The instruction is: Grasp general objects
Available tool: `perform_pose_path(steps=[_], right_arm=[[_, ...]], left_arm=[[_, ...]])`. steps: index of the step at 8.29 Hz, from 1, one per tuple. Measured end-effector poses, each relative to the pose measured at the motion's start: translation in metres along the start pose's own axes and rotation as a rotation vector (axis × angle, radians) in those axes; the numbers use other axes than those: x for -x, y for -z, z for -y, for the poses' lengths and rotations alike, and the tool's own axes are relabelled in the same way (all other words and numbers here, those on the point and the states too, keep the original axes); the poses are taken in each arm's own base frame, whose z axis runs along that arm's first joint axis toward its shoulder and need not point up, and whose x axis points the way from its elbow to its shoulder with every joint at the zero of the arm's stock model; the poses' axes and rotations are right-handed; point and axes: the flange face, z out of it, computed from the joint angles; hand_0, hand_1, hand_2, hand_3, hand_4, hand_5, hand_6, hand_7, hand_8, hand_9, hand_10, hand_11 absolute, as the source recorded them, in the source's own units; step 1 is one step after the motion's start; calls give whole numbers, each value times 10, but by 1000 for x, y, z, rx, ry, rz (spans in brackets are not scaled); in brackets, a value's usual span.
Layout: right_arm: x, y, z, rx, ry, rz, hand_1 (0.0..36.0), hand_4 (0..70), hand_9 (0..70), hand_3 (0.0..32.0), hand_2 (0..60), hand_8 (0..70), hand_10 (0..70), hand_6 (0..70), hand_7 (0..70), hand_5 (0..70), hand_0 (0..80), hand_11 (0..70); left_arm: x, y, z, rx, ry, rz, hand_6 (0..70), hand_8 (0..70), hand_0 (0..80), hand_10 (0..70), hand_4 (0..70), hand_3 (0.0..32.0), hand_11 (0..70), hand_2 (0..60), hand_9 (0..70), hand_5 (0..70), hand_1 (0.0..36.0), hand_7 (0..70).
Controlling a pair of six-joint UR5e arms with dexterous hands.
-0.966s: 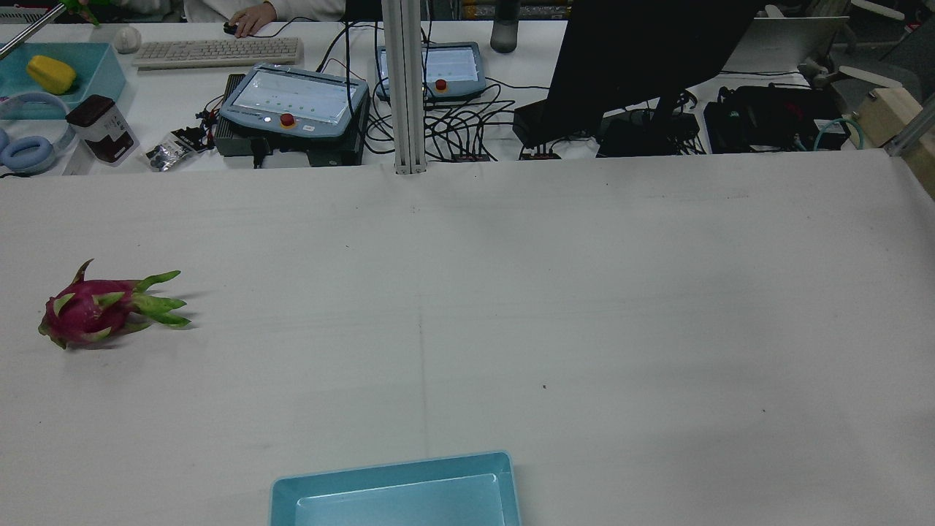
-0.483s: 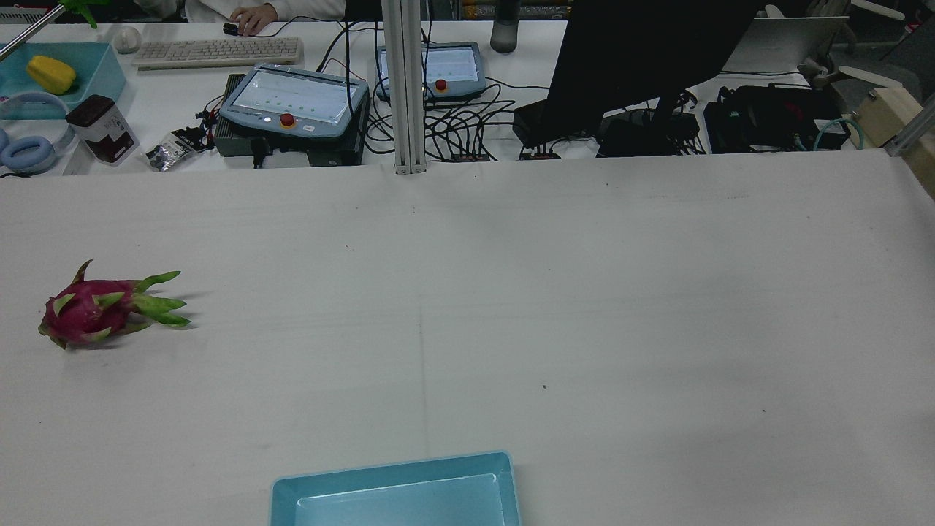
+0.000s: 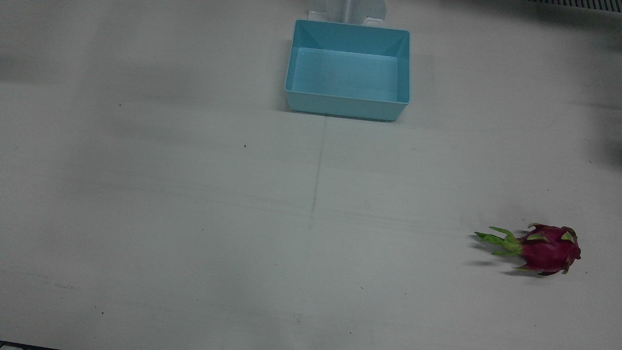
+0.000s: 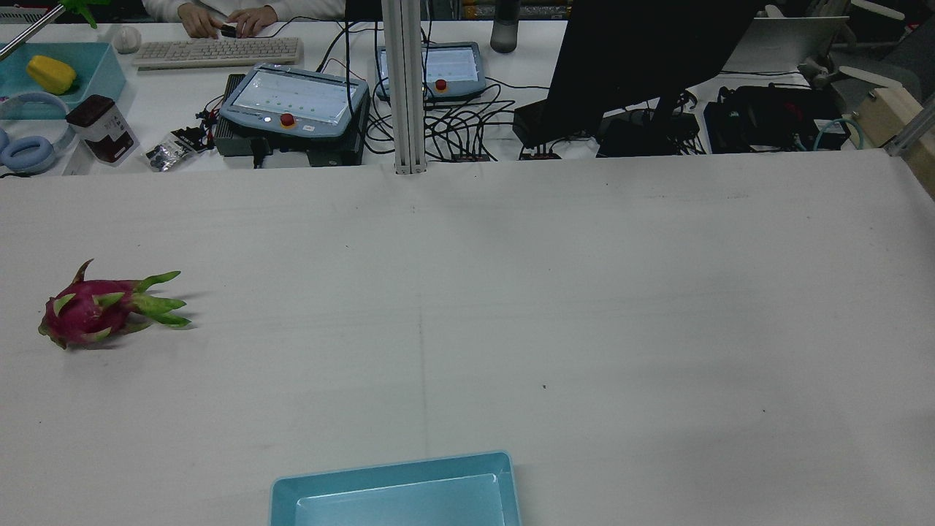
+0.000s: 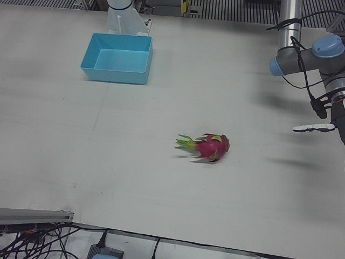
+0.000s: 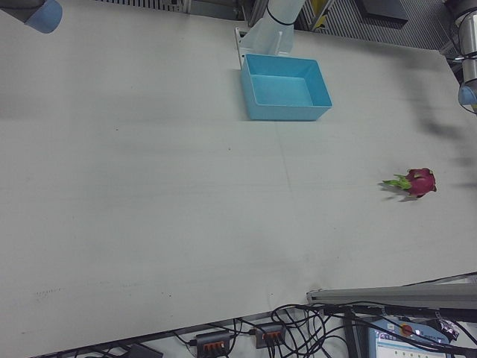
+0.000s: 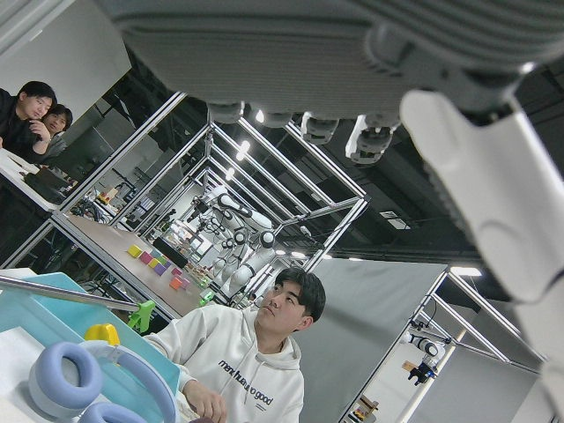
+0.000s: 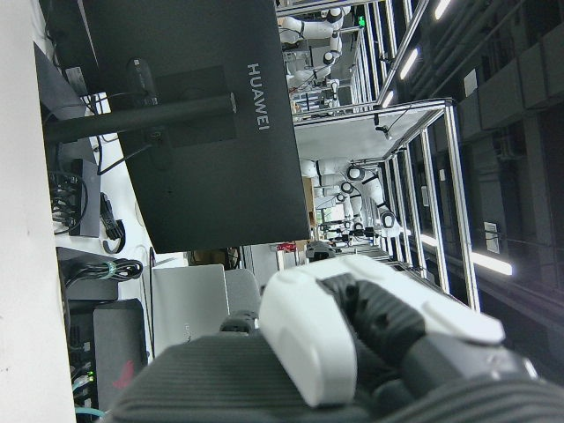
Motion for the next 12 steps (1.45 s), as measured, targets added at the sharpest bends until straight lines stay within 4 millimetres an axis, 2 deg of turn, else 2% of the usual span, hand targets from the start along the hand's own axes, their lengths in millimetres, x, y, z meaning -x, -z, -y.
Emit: perform_pose_path(steps=[1, 2, 3, 4, 6, 7, 8, 9, 10, 11, 12], right_arm=[[0, 0, 0, 1, 0, 0, 0, 0, 0, 0, 0, 0, 0, 0, 0, 0, 0, 0], [0, 0, 0, 1, 0, 0, 0, 0, 0, 0, 0, 0, 0, 0, 0, 0, 0, 0], [0, 0, 1, 1, 0, 0, 0, 0, 0, 0, 0, 0, 0, 0, 0, 0, 0, 0], [0, 0, 1, 1, 0, 1, 0, 0, 0, 0, 0, 0, 0, 0, 0, 0, 0, 0], [0, 0, 2, 0, 0, 1, 0, 0, 0, 0, 0, 0, 0, 0, 0, 0, 0, 0], [0, 0, 2, 0, 0, 1, 0, 0, 0, 0, 0, 0, 0, 0, 0, 0, 0, 0], [0, 0, 2, 0, 0, 1, 0, 0, 0, 0, 0, 0, 0, 0, 0, 0, 0, 0], [0, 0, 1, 0, 0, 1, 0, 0, 0, 0, 0, 0, 0, 0, 0, 0, 0, 0], [0, 0, 2, 0, 0, 1, 0, 0, 0, 0, 0, 0, 0, 0, 0, 0, 0, 0], [0, 0, 2, 0, 0, 1, 0, 0, 0, 0, 0, 0, 0, 0, 0, 0, 0, 0], [0, 0, 2, -1, 0, 1, 0, 0, 0, 0, 0, 0, 0, 0, 0, 0, 0, 0]], left_arm=[[-1, 0, -1, 4, 3, -6, 64, 2, 461, 7, 0, 0, 26, 278, 11, 700, 166, 126], [-3, -1, -3, 9, 5, -11, 101, 10, 461, 13, 0, 0, 35, 445, 22, 700, 202, 180], [-5, -3, -5, 12, 6, -16, 106, 11, 479, 24, 0, 0, 59, 600, 27, 700, 308, 209], [-6, -4, -6, 13, 3, -17, 101, 10, 509, 30, 0, 0, 72, 600, 22, 700, 343, 182], [-6, -4, -7, 14, -3, -16, 86, 7, 521, 27, 0, 0, 69, 600, 14, 700, 349, 144], [-6, -5, -7, 15, -4, -15, 74, 4, 537, 19, 0, 0, 57, 594, 11, 700, 331, 126], [-6, -7, -11, 28, -1, -12, 68, 3, 550, 16, 0, 0, 54, 600, 9, 700, 356, 117], [-10, -14, -22, 55, 3, -2, 44, 0, 590, 0, 0, 0, 23, 172, 5, 700, 266, 95], [-20, -24, -39, 85, 3, 17, 14, 0, 619, 0, 86, 180, 0, 7, 0, 0, 248, 70], [-30, -32, -56, 115, -1, 44, 1, 0, 620, 0, 67, 216, 0, 0, 0, 0, 245, 42], [-37, -40, -71, 153, -6, 91, 0, 0, 623, 0, 51, 280, 0, 0, 0, 0, 232, 3]])
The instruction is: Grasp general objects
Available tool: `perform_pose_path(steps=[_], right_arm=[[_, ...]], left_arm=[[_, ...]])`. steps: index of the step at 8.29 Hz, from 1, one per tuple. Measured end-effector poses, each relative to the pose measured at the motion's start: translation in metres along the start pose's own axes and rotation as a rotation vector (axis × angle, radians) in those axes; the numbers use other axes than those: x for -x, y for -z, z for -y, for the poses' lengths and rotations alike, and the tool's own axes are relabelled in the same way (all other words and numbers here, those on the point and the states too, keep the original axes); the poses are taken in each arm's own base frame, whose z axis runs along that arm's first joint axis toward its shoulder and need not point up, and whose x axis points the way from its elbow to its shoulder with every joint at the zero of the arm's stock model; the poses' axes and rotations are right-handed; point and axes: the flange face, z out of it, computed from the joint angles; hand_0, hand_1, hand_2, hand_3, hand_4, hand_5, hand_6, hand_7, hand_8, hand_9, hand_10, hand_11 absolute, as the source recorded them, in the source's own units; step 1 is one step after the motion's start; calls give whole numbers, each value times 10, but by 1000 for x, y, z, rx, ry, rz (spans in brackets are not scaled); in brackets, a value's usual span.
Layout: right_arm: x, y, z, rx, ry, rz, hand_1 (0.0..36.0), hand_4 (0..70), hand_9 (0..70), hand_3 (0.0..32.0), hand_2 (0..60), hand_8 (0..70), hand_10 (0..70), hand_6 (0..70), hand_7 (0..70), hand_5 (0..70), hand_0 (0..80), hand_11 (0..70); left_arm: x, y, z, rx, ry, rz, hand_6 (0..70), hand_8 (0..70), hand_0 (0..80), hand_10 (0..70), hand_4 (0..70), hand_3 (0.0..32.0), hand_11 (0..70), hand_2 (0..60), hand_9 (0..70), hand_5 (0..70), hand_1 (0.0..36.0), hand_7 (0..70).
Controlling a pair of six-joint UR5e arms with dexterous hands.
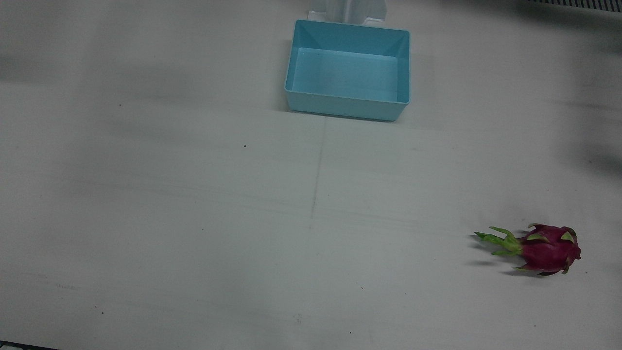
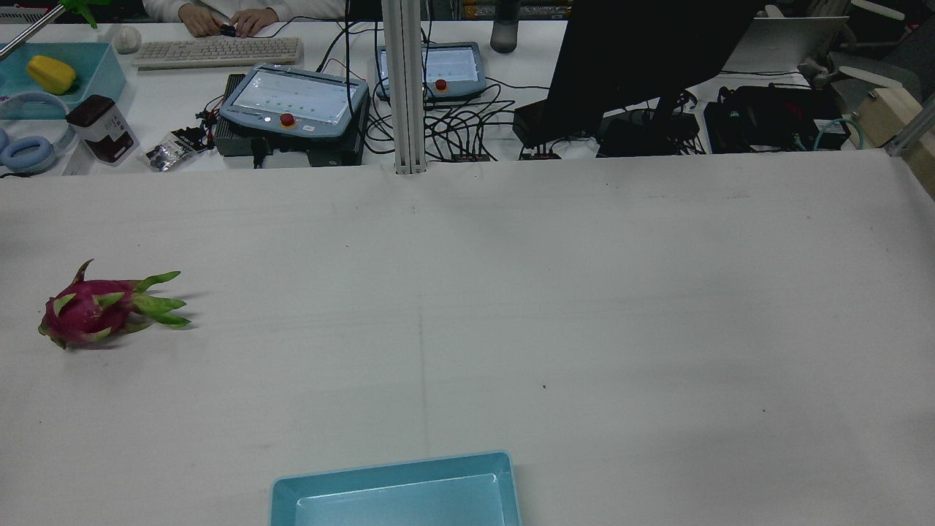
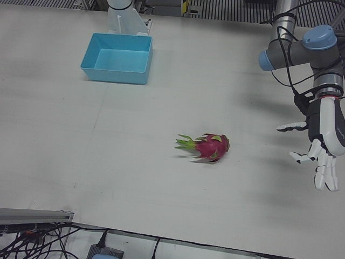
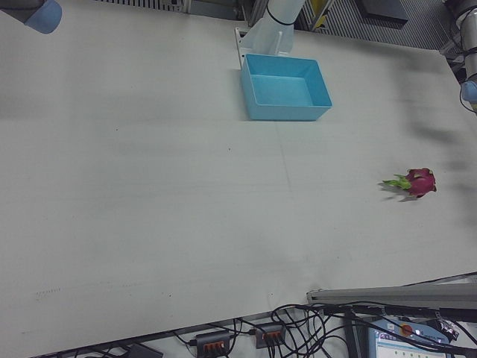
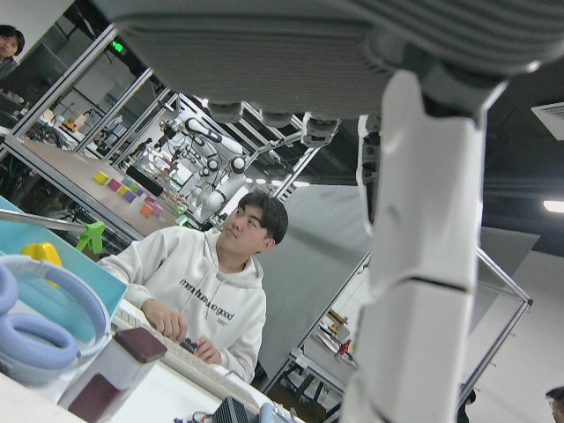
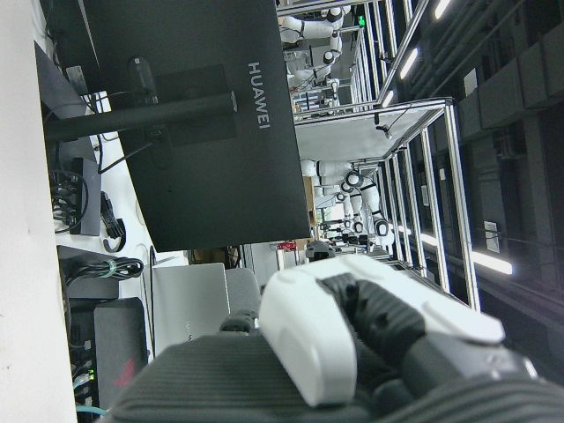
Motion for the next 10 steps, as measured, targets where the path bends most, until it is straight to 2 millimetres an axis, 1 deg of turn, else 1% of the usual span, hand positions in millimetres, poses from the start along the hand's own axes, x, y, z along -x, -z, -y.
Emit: perform_pose_path(steps=[1, 2, 4, 5, 6, 7, 8, 9, 10], right_arm=[[0, 0, 0, 0, 0, 0, 0, 0, 0, 0, 0, 0, 0, 0, 0, 0, 0, 0], [0, 0, 0, 0, 0, 0, 0, 0, 0, 0, 0, 0, 0, 0, 0, 0, 0, 0], [0, 0, 0, 1, 0, 0, 0, 0, 0, 0, 0, 0, 0, 0, 0, 0, 0, 0], [0, 0, 0, 1, 0, 0, 0, 0, 0, 0, 0, 0, 0, 0, 0, 0, 0, 0], [0, 0, 0, 0, 0, 0, 0, 0, 0, 0, 0, 0, 0, 0, 0, 0, 0, 0], [0, 0, 1, 0, 0, 0, 0, 0, 0, 0, 0, 0, 0, 0, 0, 0, 0, 0], [0, 0, 1, 0, 0, 0, 0, 0, 0, 0, 0, 0, 0, 0, 0, 0, 0, 0], [0, 0, 1, 0, 0, 0, 0, 0, 0, 0, 0, 0, 0, 0, 0, 0, 0, 0], [0, 0, 0, 0, 0, 0, 0, 0, 0, 0, 0, 0, 0, 0, 0, 0, 0, 0]], left_arm=[[-5, -5, -11, 36, -3, 43, 0, 0, 594, 0, 34, 320, 0, 0, 0, 0, 206, 0], [-13, -8, -21, 56, -19, 69, 0, 0, 601, 0, 21, 320, 0, 0, 0, 0, 205, 0], [-38, -12, -49, 95, -88, 122, 0, 0, 605, 0, 4, 320, 0, 0, 0, 0, 203, 0], [-49, -12, -61, 110, -127, 145, 0, 0, 611, 0, 0, 320, 0, 0, 0, 0, 211, 0], [-53, -12, -74, 127, -171, 166, 0, 0, 624, 0, 3, 320, 0, 0, 0, 0, 224, 0], [-52, -14, -94, 157, -216, 180, 0, 0, 702, 0, 28, 268, 0, 0, 0, 0, 268, 3], [-47, -16, -114, 189, -246, 187, 0, 0, 768, 0, 36, 248, 0, 0, 0, 0, 285, 20], [-38, -18, -132, 207, -264, 188, 0, 0, 791, 0, 0, 0, 0, 0, 1, 700, 304, 75], [-28, -19, -151, 213, -275, 184, 0, 0, 696, 0, 0, 0, 0, 18, 10, 700, 286, 121]])
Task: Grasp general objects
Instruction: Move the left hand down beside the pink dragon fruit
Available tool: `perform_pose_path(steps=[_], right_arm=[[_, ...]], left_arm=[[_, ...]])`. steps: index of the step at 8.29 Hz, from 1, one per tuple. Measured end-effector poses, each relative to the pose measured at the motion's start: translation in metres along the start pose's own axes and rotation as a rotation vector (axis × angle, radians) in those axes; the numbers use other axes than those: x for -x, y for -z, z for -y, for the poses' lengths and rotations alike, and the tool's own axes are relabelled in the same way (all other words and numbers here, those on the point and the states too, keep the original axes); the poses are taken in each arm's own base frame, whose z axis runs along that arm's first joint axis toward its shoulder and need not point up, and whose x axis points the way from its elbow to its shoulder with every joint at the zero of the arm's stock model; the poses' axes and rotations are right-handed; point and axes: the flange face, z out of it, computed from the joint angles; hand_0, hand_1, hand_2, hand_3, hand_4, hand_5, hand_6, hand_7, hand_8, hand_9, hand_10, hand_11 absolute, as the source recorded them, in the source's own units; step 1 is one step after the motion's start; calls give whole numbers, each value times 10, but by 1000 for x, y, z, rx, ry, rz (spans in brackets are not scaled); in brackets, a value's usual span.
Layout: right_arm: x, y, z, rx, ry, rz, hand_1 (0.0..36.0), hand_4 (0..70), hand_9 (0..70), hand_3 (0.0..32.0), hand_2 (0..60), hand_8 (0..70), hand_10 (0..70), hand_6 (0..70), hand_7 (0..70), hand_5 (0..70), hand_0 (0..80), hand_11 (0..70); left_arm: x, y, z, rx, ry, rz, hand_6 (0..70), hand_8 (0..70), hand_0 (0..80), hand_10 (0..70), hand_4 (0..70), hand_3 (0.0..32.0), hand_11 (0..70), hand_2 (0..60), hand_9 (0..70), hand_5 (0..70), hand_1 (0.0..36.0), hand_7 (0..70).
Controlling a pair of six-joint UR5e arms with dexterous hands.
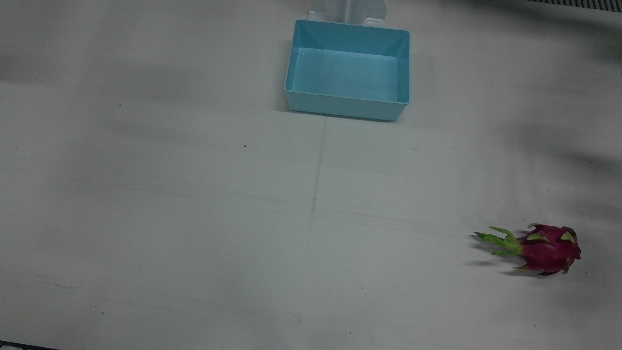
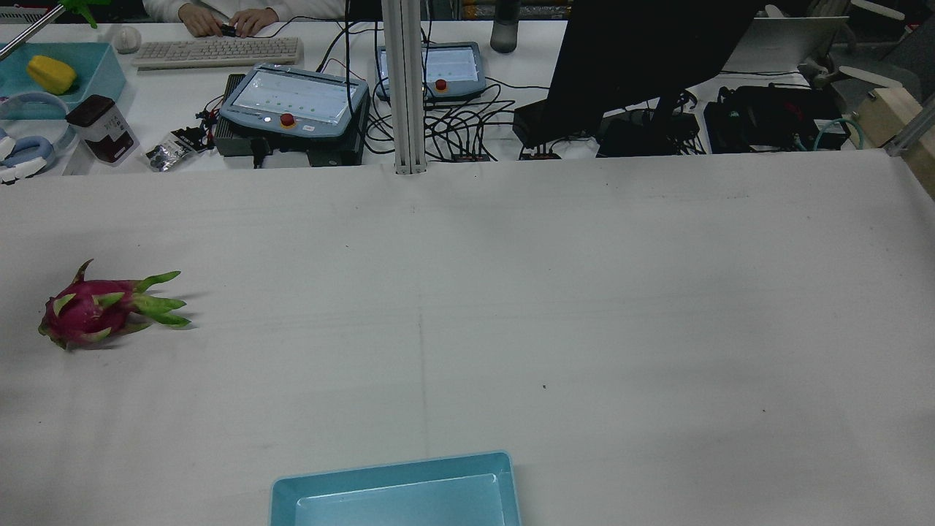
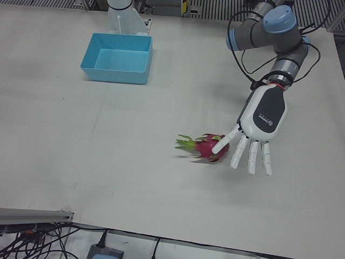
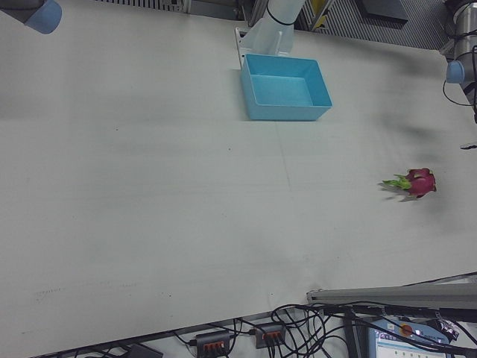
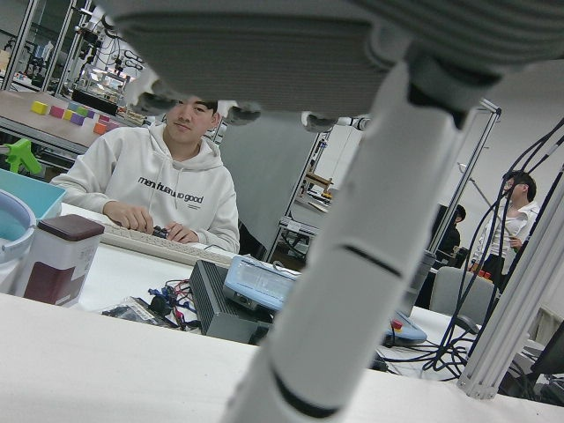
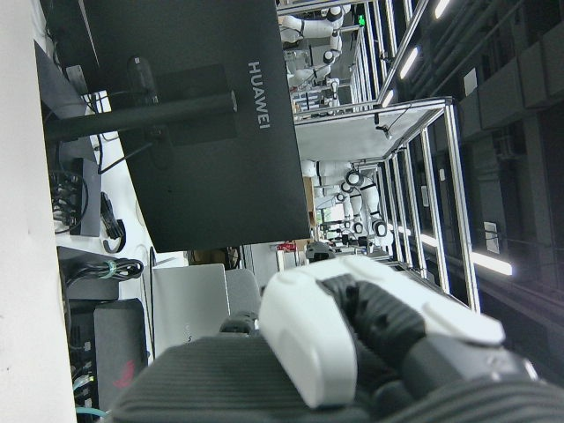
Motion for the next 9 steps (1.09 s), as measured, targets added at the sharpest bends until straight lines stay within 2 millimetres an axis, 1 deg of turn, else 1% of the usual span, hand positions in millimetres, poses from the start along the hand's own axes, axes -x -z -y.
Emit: perform_pose_path(steps=[1, 2, 3, 4, 5, 6, 7, 8, 9], right_arm=[[0, 0, 0, 1, 0, 0, 0, 0, 0, 0, 0, 0, 0, 0, 0, 0, 0, 0], [0, 0, 0, 1, 0, 0, 0, 0, 0, 0, 0, 0, 0, 0, 0, 0, 0, 0], [0, 0, 0, 1, 0, 0, 0, 0, 0, 0, 0, 0, 0, 0, 0, 0, 0, 0], [0, 0, -1, 1, 0, 0, 0, 0, 0, 0, 0, 0, 0, 0, 0, 0, 0, 0], [0, 0, 0, 1, 0, 0, 0, 0, 0, 0, 0, 0, 0, 0, 0, 0, 0, 0], [0, 0, 0, 0, 0, 0, 0, 0, 0, 0, 0, 0, 0, 0, 0, 0, 0, 0], [0, 0, 0, 0, 0, 0, 0, 0, 0, 0, 0, 0, 0, 0, 0, 0, 0, 0], [0, 0, 0, 0, 0, 0, 0, 0, 0, 0, 0, 0, 0, 0, 0, 0, 0, 0], [0, 0, 0, 0, 0, 0, 0, 0, 0, 0, 0, 0, 0, 0, 0, 0, 0, 0]], left_arm=[[5, -7, -21, -4, -21, -1, 0, 0, 666, 0, 0, 2, 0, 20, 12, 700, 276, 131], [10, -12, -38, -10, -39, 2, 0, 0, 652, 0, 0, 0, 0, 32, 13, 700, 275, 136], [16, -13, -51, -12, -50, 19, 0, 0, 638, 0, 0, 0, 0, 68, 13, 700, 275, 137], [21, -14, -65, 0, -53, 42, 0, 0, 631, 0, 0, 0, 0, 234, 11, 700, 316, 128], [25, -14, -78, 16, -54, 61, 0, 0, 641, 0, 0, 0, 0, 197, 11, 700, 317, 126], [28, -16, -85, 24, -56, 70, 0, 0, 657, 0, 0, 8, 0, 193, 11, 700, 322, 129], [29, -21, -89, 16, -60, 77, 0, 0, 692, 0, 0, 2, 0, 185, 10, 700, 329, 121], [34, -26, -93, 4, -64, 87, 0, 0, 686, 0, 0, 0, 2, 180, 9, 700, 327, 119], [42, -36, -97, -18, -69, 101, 0, 0, 696, 0, 0, 4, 2, 142, 7, 700, 320, 109]])
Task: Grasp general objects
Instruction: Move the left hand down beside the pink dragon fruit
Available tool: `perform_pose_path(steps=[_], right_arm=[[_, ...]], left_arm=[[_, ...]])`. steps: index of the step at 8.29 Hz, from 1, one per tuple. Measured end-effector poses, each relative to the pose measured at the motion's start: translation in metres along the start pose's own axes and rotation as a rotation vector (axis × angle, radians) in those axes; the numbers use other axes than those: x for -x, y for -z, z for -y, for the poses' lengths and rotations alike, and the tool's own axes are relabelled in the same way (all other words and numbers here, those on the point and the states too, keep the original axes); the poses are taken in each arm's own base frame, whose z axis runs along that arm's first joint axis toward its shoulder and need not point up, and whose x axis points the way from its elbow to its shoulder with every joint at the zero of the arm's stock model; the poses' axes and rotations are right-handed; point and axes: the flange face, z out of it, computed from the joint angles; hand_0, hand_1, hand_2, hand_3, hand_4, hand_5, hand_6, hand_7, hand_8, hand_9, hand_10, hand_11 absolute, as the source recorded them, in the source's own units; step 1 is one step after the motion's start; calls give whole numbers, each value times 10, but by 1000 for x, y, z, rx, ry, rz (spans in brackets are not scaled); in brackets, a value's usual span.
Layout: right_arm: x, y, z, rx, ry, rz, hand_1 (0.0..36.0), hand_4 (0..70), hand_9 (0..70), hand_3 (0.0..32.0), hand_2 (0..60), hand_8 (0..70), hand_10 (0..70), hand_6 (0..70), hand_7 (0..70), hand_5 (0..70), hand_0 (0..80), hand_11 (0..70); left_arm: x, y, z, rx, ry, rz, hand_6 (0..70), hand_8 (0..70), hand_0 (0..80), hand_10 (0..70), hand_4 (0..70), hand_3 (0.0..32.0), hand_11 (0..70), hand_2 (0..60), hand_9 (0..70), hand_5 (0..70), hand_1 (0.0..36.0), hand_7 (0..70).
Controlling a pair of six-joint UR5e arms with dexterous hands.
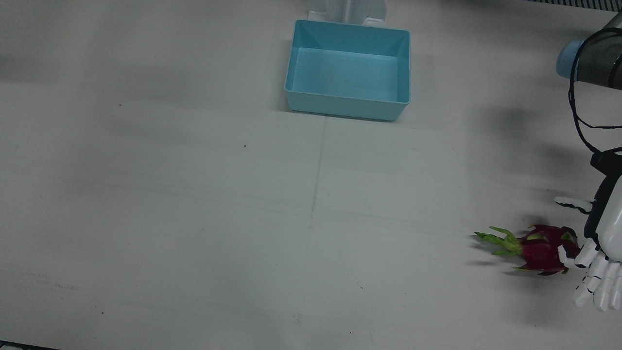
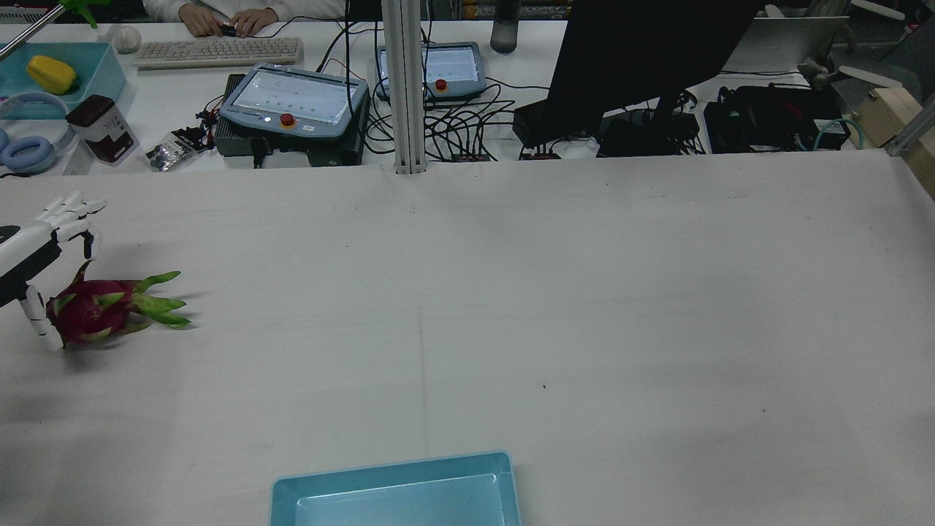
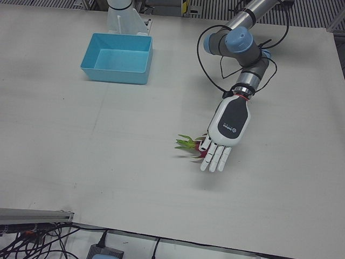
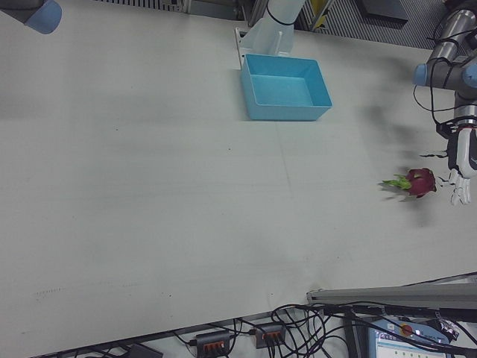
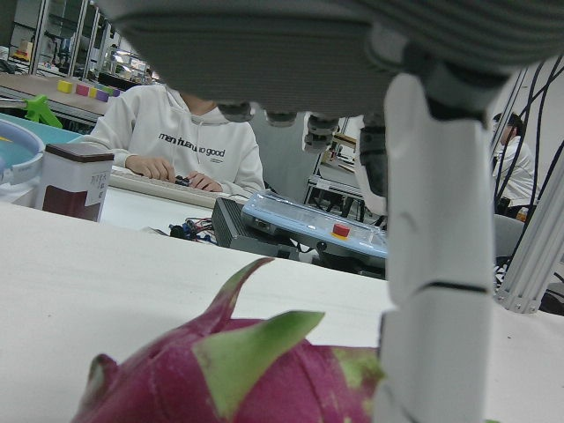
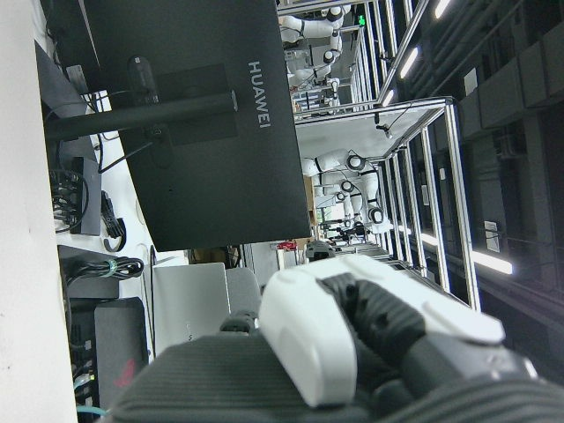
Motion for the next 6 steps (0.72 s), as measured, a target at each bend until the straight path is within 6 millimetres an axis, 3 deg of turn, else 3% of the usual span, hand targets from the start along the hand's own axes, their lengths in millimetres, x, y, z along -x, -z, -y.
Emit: perform_pose_path(steps=[1, 2, 3, 6], right_arm=[[0, 0, 0, 0, 0, 0, 0, 0, 0, 0, 0, 0, 0, 0, 0, 0, 0, 0], [0, 0, 0, 0, 0, 0, 0, 0, 0, 0, 0, 0, 0, 0, 0, 0, 0, 0], [0, 0, 0, 0, 0, 0, 0, 0, 0, 0, 0, 0, 0, 0, 0, 0, 0, 0], [0, 0, 0, 0, 0, 0, 0, 0, 0, 0, 0, 0, 0, 0, 0, 0, 0, 0]], left_arm=[[10, -11, -5, -22, -7, 20, 0, 0, 650, 0, 0, 6, 0, 101, 4, 700, 298, 91], [17, -17, -9, -36, -12, 35, 0, 0, 646, 0, 27, 308, 0, 36, 0, 0, 283, 58], [22, -19, -11, -54, -18, 48, 0, 0, 639, 0, 20, 316, 0, 5, 0, 0, 271, 31], [25, -22, -21, -64, -31, 82, 0, 0, 659, 0, 21, 304, 0, 0, 0, 0, 268, 0]])
